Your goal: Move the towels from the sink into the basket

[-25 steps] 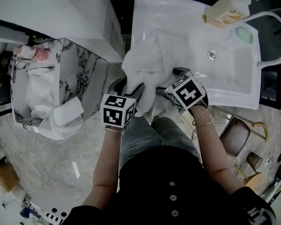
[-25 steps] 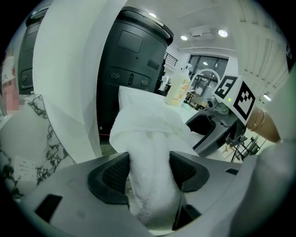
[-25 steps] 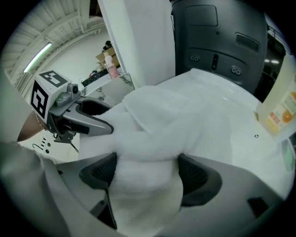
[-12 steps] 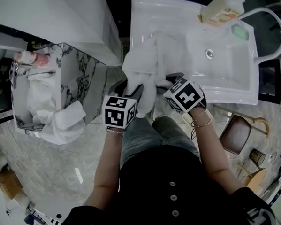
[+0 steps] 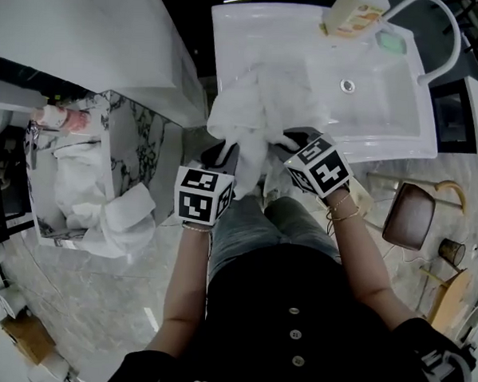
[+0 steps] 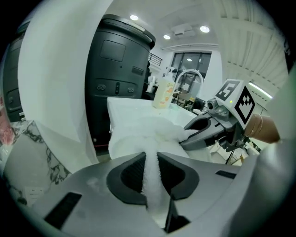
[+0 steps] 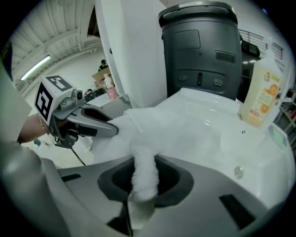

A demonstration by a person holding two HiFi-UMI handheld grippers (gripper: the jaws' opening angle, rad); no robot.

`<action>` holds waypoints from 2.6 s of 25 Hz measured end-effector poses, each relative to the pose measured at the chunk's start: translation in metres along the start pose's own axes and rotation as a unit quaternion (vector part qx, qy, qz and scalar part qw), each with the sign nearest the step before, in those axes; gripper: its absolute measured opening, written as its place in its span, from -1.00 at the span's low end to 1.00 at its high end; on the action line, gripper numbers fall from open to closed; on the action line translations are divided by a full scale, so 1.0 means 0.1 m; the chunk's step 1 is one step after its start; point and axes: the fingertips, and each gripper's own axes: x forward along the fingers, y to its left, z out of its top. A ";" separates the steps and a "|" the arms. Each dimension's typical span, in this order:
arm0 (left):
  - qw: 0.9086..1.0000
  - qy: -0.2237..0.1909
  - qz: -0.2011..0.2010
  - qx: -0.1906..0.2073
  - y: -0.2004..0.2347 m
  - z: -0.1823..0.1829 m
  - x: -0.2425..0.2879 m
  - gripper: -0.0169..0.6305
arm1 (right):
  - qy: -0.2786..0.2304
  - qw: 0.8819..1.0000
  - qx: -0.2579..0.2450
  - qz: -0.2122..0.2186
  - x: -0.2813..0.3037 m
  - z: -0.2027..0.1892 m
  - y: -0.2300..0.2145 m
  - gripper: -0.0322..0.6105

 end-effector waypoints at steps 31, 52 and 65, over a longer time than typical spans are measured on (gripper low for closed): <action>0.931 -0.058 -0.283 0.221 -1.81 0.94 0.18 -0.76 | -0.226 0.918 0.208 -0.249 -1.83 -0.42 -0.17 -0.68; 0.867 -0.079 -0.392 0.296 -3.98 1.04 0.31 -0.76 | -0.332 0.833 0.264 -0.354 -3.55 -1.66 -0.37 -0.68; 0.859 -0.043 -0.399 0.318 -5.22 0.65 0.60 -0.76 | -0.337 0.822 0.300 -0.347 -4.14 -2.81 -0.59 -0.68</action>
